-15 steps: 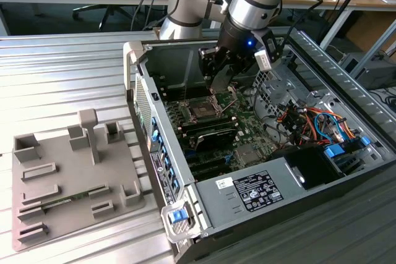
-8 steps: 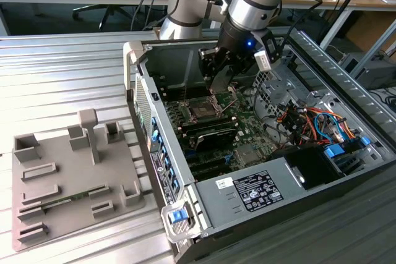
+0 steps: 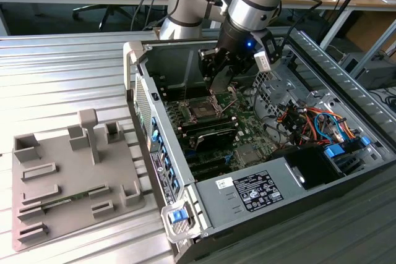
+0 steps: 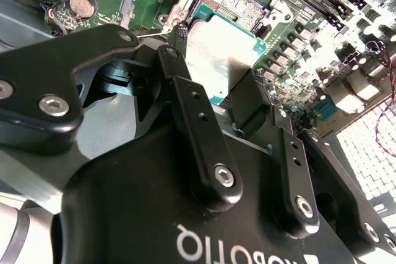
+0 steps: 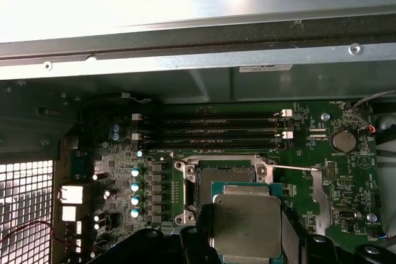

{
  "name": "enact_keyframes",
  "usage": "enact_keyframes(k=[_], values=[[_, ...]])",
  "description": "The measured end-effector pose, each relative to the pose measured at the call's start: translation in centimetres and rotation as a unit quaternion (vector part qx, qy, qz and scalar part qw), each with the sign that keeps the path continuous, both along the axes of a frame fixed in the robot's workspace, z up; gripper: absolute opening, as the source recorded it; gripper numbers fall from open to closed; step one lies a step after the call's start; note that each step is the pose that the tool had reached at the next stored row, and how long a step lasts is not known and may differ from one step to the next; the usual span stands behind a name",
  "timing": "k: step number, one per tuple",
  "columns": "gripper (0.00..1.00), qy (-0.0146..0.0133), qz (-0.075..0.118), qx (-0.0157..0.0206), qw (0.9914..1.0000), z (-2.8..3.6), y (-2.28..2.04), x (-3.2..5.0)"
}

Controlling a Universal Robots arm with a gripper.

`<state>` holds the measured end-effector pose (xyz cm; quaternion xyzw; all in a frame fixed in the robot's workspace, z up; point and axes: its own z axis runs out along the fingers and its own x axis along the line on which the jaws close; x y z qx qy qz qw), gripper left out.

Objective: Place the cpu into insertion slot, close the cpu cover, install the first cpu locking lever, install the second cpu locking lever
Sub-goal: 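Place the cpu into insertion slot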

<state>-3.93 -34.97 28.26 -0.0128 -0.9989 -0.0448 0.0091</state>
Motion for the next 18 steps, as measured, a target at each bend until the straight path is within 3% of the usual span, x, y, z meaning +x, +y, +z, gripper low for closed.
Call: enact_keyframes(k=[18], values=[[0.53,0.0,0.0,0.0,1.0,-0.4,0.0,0.0]])
